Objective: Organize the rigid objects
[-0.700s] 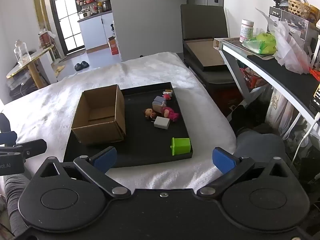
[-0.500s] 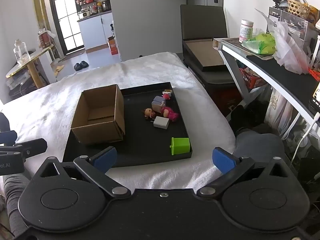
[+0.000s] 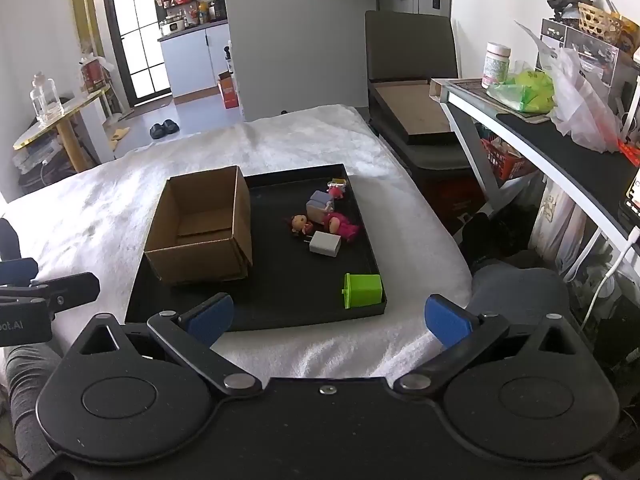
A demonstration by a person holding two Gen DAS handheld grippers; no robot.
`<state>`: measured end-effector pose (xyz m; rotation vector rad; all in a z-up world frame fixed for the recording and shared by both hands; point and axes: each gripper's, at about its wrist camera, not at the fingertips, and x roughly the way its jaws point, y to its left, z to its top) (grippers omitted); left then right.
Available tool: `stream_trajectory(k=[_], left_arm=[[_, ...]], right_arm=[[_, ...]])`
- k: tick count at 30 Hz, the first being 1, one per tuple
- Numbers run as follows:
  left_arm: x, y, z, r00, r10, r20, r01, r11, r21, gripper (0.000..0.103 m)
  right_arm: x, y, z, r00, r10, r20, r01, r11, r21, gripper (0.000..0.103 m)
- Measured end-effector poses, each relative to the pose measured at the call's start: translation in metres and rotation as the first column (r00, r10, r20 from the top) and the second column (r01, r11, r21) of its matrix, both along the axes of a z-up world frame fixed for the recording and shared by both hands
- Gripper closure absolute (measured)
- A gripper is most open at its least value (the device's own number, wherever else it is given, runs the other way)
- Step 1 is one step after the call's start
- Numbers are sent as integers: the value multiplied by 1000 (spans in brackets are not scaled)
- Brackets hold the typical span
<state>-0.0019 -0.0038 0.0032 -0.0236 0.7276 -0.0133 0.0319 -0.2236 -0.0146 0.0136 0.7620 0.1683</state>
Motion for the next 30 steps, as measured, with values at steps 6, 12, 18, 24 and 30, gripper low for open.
stream_trajectory(k=[6, 12, 18, 24, 30], left_arm=[[-1, 1, 0, 1000, 0, 2, 0, 1000, -2, 5], [-3, -1, -2, 1000, -4, 4, 4, 1000, -2, 5], [-3, -1, -3, 1000, -11, 5, 11, 1000, 2, 5], [-4, -2, -3, 1000, -10, 4, 10, 1000, 2, 5], [-4, -2, -4, 1000, -9, 6, 9, 1000, 1, 5]], right_arm=[[-2, 4, -2, 1000, 4, -2, -4, 1000, -9, 0], [-5, 5, -2, 1000, -3, -3, 3, 1000, -6, 0], [-5, 6, -5, 1000, 2, -16, -2, 1000, 0, 0], [-6, 7, -6, 1000, 1, -17, -1, 1000, -1, 0], [-7, 9, -5, 1000, 4, -11, -4, 1000, -10, 0]])
